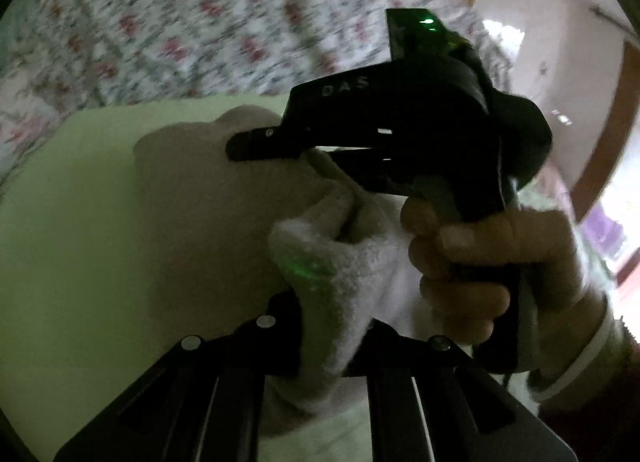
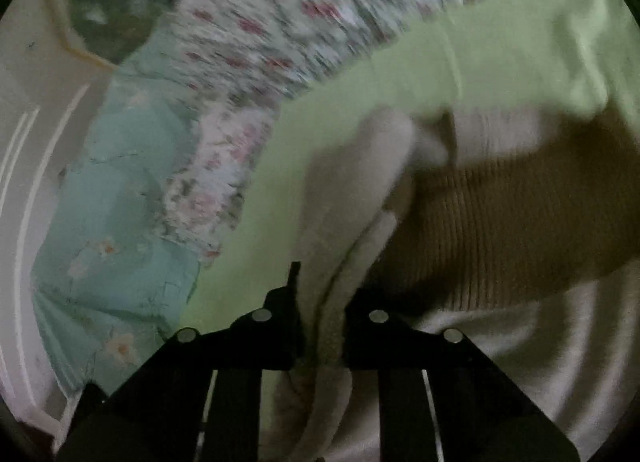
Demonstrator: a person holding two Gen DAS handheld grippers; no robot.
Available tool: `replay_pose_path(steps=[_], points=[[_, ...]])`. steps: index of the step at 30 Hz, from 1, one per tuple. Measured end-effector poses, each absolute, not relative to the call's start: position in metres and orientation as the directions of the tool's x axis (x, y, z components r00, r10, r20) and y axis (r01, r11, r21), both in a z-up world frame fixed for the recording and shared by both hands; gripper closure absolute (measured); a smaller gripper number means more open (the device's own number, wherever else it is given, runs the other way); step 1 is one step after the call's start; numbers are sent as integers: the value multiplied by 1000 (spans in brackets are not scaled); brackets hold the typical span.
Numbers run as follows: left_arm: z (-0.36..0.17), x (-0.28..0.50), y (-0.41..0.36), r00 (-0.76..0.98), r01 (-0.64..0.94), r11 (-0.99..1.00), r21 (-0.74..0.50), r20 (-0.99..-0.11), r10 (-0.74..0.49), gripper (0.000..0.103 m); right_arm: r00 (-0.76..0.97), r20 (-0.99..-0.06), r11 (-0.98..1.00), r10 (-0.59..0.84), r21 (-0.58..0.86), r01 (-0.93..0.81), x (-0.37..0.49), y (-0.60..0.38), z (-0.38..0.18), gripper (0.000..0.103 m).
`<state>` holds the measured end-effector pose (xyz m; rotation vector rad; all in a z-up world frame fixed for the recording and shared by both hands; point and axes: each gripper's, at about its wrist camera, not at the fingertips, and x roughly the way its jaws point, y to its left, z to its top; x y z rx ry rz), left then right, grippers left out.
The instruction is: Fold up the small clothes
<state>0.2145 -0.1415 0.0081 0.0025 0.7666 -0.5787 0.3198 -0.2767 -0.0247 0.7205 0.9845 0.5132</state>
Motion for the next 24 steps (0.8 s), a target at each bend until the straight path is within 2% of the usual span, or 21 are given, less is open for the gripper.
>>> replay_pose_path(steps=[3,6,11,16,18,21,22,23,24], points=[[17,214,-174,529,542,806,-238,-649,-547,94,529,-563,710,635,696,-110,302,-304,6,86],[6,217,-212,470,574,772,-271,-663,-582,92,559,-606,761,566,645,-71,288,-341,12,86],[-32,226,-258,385,586,756,-293,-720,-577,91,542,-689,808,481,588,30,273,-390,-23,86],[-59,234,-271,329,569,754,-327,-750,-573,91,522,-740,844,425,532,67,266,-413,-51,86],[-63,232,-272,321,569,752,-333,-752,-576,85,521,-743,844,421,531,75,264,-418,-57,86],[-61,228,-263,270,580,716,-389,-738,-619,63,525,-746,849,411,523,78,264,-418,-61,86],[-58,223,-260,254,585,704,-402,-734,-630,52,528,-747,855,403,513,74,262,-418,-61,86],[-53,216,-257,247,590,699,-405,-733,-633,45,531,-752,863,390,500,74,261,-416,-60,85],[-49,210,-251,247,596,695,-402,-732,-635,44,535,-760,874,368,479,80,259,-416,-59,85]])
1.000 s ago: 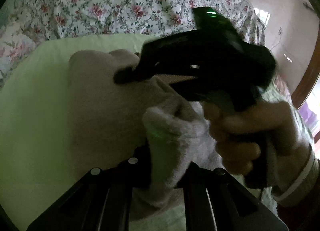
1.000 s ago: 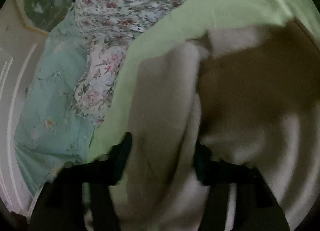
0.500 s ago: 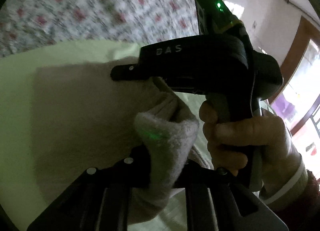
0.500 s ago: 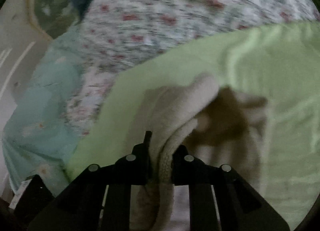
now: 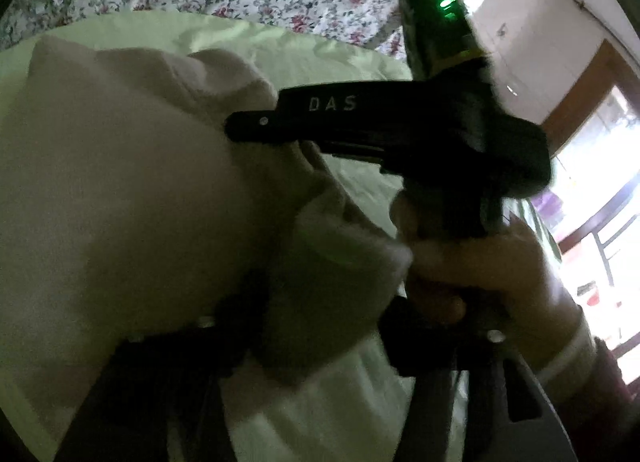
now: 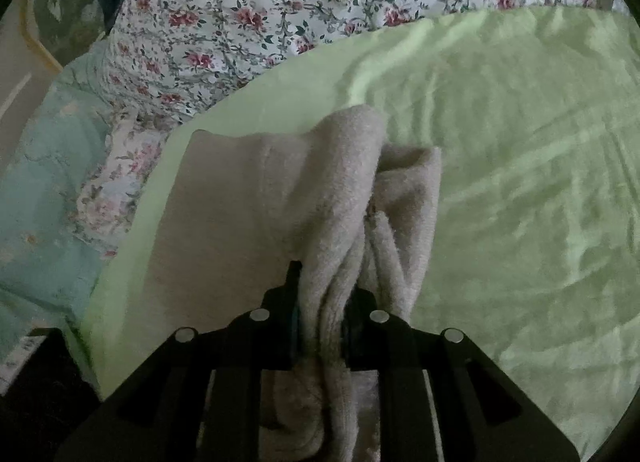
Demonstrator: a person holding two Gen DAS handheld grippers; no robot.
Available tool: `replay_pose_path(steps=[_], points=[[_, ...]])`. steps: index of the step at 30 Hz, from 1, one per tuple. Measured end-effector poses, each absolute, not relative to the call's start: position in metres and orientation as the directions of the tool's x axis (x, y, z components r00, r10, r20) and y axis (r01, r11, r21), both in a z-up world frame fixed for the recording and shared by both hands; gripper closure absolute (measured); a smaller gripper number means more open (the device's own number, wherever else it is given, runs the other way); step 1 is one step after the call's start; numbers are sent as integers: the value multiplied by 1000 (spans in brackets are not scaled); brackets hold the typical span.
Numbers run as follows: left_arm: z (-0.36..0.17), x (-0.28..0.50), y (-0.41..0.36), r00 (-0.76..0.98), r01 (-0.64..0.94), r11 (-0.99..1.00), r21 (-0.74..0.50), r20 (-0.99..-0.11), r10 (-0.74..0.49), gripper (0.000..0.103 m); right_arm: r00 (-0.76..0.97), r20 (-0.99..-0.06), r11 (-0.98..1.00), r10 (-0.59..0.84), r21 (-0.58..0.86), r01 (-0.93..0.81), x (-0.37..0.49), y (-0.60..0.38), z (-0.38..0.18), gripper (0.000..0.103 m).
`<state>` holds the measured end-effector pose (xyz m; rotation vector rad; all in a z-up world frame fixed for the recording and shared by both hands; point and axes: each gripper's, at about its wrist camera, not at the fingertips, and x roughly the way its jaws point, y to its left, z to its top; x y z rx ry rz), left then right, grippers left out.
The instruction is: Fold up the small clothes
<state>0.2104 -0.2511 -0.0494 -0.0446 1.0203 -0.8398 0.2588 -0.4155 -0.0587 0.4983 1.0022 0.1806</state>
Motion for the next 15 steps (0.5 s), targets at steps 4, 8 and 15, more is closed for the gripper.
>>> replay_pose_path(steps=[4,8,15], points=[[-27,190,-210,286,603,701,-381,-717,-636,22,547,-774,888,318,445,114,247,-415,-53,84],[-12,188,-165,349,570,736,-365,-703,-620,17,553,-781,877,291,449,172,233,-424,-48,76],[-24,245,-107,336,421,760,-494,-694,-637,13,605,-720,811,338,550,200,221,-440,-38,31]])
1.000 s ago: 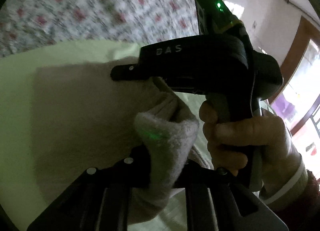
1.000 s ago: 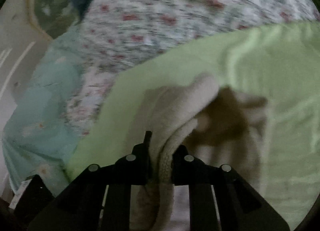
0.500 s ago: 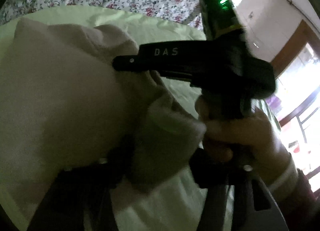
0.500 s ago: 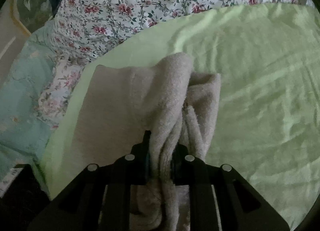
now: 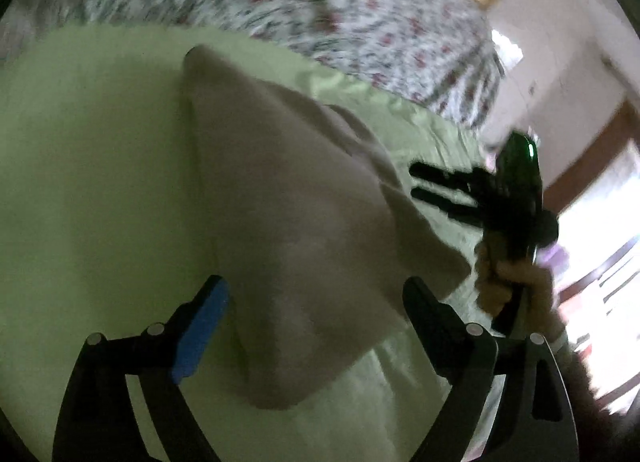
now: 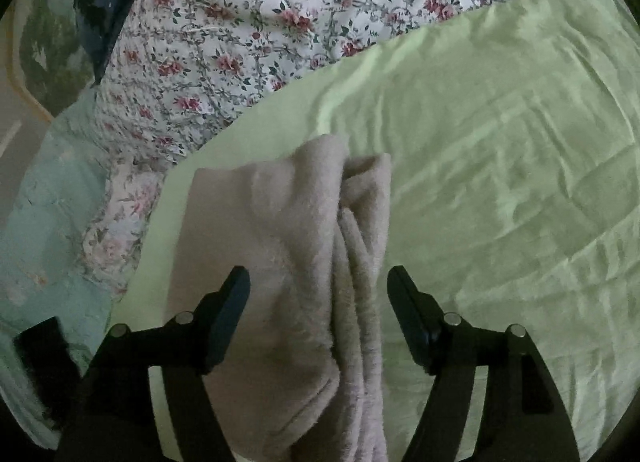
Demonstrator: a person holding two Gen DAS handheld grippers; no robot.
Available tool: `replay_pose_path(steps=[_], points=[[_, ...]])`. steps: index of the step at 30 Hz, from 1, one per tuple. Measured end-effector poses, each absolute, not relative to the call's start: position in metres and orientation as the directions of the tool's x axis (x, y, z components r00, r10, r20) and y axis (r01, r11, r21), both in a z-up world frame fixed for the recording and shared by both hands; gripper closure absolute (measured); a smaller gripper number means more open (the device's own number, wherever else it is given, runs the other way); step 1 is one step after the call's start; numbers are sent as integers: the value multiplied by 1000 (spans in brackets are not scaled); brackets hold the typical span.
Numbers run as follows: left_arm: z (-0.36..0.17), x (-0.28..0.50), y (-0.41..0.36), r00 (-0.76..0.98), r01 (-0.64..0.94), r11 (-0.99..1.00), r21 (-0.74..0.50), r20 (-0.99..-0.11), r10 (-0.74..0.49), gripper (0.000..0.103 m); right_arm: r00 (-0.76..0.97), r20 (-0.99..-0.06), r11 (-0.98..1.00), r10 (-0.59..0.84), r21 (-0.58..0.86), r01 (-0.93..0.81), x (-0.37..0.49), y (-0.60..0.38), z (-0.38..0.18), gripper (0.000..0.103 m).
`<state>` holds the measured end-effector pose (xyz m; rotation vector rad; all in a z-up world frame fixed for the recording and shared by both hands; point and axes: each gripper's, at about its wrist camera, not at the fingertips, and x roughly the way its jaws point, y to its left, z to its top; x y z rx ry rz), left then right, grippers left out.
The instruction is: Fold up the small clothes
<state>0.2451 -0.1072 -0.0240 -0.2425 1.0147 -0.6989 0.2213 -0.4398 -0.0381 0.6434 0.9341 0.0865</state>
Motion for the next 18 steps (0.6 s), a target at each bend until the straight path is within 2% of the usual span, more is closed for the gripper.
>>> replay_pose_path(steps=[2,7,12,13,14,15,17,18], points=[[-33,261,-98,318,376,749,-545,-683,-657,13,582,-734,810,351,550,205,225,-438,-43,31],[-55,294,-99,305,309,751,-584,-687,-660,13,532,-742,780,409,586,219,236,-439,-64,31],[-91,329,-129,166,276,700,-659,-684,-710,12,463,-743,739,483,630,241,249,-436,-92,32],[-91,332,-133,179,286,706,-649,-687,-704,12,458,-743,749,488,626,216,251,-431,-92,41],[-90,332,-136,191,296,712,-637,-691,-697,23,454,-738,746,499,633,209,251,-428,-92,52],[-85,333,-139,208,313,728,-610,-704,-679,29,446,-733,733,514,645,216,251,-426,-94,58],[-79,329,-139,231,328,739,-588,-709,-666,44,460,-743,748,487,626,219,248,-419,-90,65],[-74,326,-136,242,336,740,-582,-706,-665,48,472,-745,758,472,616,214,245,-414,-84,67]])
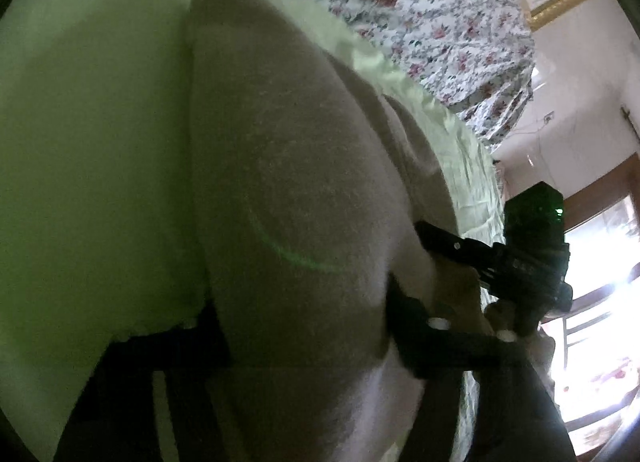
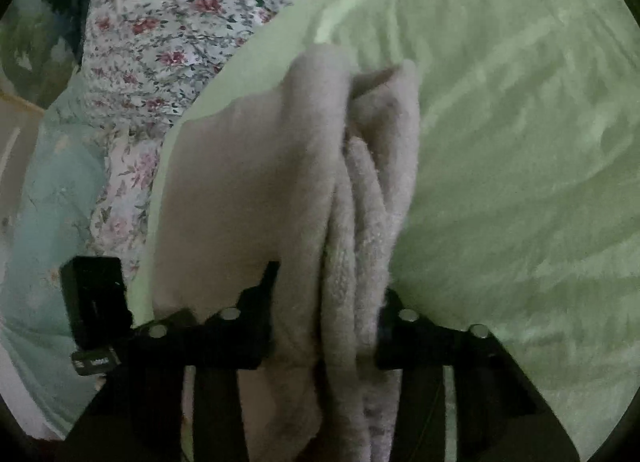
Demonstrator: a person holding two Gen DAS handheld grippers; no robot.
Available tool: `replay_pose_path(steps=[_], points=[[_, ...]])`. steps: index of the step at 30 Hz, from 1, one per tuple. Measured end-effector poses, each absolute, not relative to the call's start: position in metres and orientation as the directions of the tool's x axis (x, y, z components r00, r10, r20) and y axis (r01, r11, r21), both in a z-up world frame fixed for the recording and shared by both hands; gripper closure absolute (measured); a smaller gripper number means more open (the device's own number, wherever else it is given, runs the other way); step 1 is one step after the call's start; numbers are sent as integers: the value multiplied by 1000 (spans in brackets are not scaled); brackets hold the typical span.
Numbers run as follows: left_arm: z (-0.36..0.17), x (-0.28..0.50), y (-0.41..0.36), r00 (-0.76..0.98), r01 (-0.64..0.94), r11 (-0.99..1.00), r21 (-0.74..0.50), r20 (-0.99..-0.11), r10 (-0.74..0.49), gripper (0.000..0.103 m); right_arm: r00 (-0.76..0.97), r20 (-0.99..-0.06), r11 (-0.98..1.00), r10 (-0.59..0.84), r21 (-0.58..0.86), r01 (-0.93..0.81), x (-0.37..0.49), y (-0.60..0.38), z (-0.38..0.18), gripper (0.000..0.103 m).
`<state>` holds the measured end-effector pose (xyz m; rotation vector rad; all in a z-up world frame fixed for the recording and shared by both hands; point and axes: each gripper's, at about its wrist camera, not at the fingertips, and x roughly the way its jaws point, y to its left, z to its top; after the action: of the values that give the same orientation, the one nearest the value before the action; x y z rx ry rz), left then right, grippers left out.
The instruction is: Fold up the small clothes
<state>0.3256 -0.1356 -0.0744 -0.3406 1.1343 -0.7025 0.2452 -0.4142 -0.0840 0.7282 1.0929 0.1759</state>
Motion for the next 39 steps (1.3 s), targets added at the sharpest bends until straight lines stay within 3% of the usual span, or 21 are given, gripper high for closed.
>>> replay_pose_path(steps=[2,13,21,27,29,31,35,39], points=[[-64,318,-124,265,344,742,-576,-698,-665,54,494,-733,762,468,617,193,241,-406,-73,69],[-7,255,-1,429,388,805,-449,-685,-589,56,538,-616,748,575,663,-41,232,-289,-36,71],[-48,235,52,404,345,828,-442,-727,-556,54,475,-625,721,619,693,-28,232,-237,-74,72],[-59,227,71,395,325,797,-510,-692,-604,34,468,-661,734,587,678,36,226,-242,-83,62],[-55,222,77,411,320,789,-524,-674,-614,20,462,-688,761,559,647,44,223,-243,-76,56],[-50,216,92,440,300,783,-545,-650,-620,19,489,-714,798,501,600,58,217,-248,-62,50],[-46,217,109,473,243,787,-567,-639,-606,19,580,-696,837,424,545,41,214,-256,-30,50],[-49,222,106,481,203,839,-505,-695,-535,20,535,-718,846,446,533,10,239,-238,-31,61]])
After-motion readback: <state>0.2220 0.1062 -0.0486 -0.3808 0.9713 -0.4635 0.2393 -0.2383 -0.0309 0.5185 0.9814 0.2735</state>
